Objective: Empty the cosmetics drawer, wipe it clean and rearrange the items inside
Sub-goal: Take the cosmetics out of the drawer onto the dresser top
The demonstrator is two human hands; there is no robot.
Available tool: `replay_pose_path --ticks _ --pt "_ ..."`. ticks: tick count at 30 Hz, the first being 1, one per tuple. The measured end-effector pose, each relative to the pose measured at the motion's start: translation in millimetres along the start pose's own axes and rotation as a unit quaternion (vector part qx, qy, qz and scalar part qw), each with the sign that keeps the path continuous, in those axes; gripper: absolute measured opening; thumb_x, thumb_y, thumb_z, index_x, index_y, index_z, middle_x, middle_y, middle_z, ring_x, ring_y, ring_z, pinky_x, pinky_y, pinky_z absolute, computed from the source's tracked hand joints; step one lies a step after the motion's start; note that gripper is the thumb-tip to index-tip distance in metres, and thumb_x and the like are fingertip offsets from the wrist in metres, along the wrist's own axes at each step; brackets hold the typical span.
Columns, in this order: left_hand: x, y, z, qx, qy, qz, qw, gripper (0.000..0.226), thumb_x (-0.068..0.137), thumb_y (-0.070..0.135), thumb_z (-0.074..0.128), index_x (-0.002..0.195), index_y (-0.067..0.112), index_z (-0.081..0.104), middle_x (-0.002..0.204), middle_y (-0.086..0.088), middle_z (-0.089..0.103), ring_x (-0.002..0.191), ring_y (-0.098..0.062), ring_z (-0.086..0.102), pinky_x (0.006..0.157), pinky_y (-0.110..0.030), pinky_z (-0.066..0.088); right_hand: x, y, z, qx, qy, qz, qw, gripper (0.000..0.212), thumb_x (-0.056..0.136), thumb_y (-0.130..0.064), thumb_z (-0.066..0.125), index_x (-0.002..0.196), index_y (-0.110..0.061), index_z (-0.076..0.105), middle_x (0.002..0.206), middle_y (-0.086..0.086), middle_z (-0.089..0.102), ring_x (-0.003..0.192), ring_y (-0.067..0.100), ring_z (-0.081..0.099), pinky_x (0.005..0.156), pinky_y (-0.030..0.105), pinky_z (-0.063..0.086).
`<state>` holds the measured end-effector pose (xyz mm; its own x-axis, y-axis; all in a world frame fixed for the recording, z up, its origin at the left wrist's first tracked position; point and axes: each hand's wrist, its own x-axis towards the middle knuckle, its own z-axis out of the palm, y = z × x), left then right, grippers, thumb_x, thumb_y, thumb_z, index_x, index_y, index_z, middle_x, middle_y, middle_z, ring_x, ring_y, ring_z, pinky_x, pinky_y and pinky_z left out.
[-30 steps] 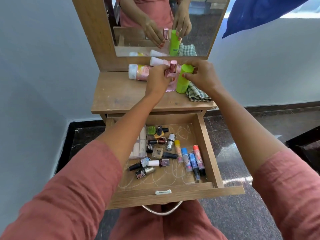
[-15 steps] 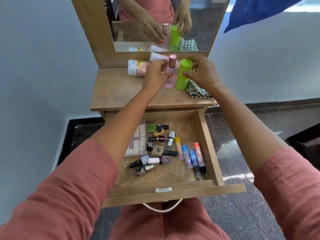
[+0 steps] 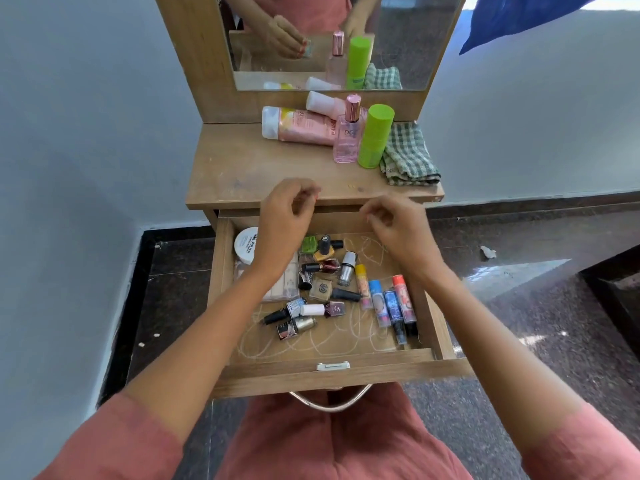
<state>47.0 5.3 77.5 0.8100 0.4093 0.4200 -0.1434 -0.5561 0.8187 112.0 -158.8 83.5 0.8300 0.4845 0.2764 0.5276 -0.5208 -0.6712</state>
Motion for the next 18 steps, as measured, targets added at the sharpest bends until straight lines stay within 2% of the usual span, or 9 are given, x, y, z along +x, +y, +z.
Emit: replay_pose_path --ticks 5,8,11,13,16,18 --pt "-26 -35 6 0.074 -0.111 -0.095 0.987 0.023 0.087 -0.003 0.052 0.104 0.004 0.066 0.104 -0.007 0.067 0.096 -0.012 0.059 0.086 -0.012 0.043 -15 14 35 -0.013 -0.076 0.063 0.995 0.023 0.080 0.006 0.058 0.101 0.001 0.065 0.096 0.015 0.064 0.084 0.018 0.059 0.071 0.008 0.040" --pt "-19 -50 14 0.137 -0.190 -0.097 0.967 0.033 0.086 -0.009 0.048 0.112 0.003 0.064 0.114 -0.012 0.065 0.107 -0.022 0.060 0.092 -0.023 0.043 -15 12 50 -0.003 -0.095 0.080 0.992 0.032 0.079 0.005 0.059 0.110 -0.001 0.062 0.104 0.014 0.062 0.087 0.015 0.055 0.074 0.009 0.038" --pt "-7 -52 20 0.171 -0.267 -0.090 0.944 0.039 0.084 -0.011 0.047 0.117 0.004 0.061 0.120 -0.014 0.062 0.113 -0.025 0.057 0.093 -0.029 0.042 -13 5 60 0.013 -0.104 0.066 0.992 0.035 0.080 -0.001 0.063 0.115 -0.006 0.060 0.108 0.011 0.060 0.092 0.010 0.053 0.079 0.011 0.038" --pt "-1 -48 25 0.187 -0.308 -0.089 0.928 0.035 0.086 -0.008 0.047 0.117 0.004 0.060 0.120 -0.016 0.062 0.112 -0.028 0.057 0.089 -0.032 0.043 -11 3 66 0.010 -0.101 0.061 0.993 0.032 0.081 -0.007 0.064 0.113 -0.009 0.061 0.108 0.010 0.061 0.096 0.013 0.056 0.082 0.017 0.042" --pt "5 -43 30 0.216 -0.358 -0.097 0.903 0.028 0.085 -0.006 0.049 0.109 0.001 0.062 0.115 -0.018 0.063 0.108 -0.028 0.058 0.082 -0.029 0.041 -9 1 73 -0.013 -0.109 0.074 0.991 0.024 0.082 -0.012 0.064 0.106 -0.008 0.064 0.104 0.011 0.061 0.095 0.023 0.059 0.082 0.036 0.050" --pt "7 -43 32 0.227 -0.373 -0.103 0.894 0.024 0.085 -0.004 0.050 0.104 0.001 0.063 0.112 -0.019 0.064 0.106 -0.029 0.059 0.085 -0.034 0.045 -8 0 73 -0.010 -0.109 0.073 0.991 0.021 0.081 -0.008 0.065 0.102 -0.004 0.066 0.102 0.014 0.061 0.092 0.027 0.060 0.081 0.038 0.051"
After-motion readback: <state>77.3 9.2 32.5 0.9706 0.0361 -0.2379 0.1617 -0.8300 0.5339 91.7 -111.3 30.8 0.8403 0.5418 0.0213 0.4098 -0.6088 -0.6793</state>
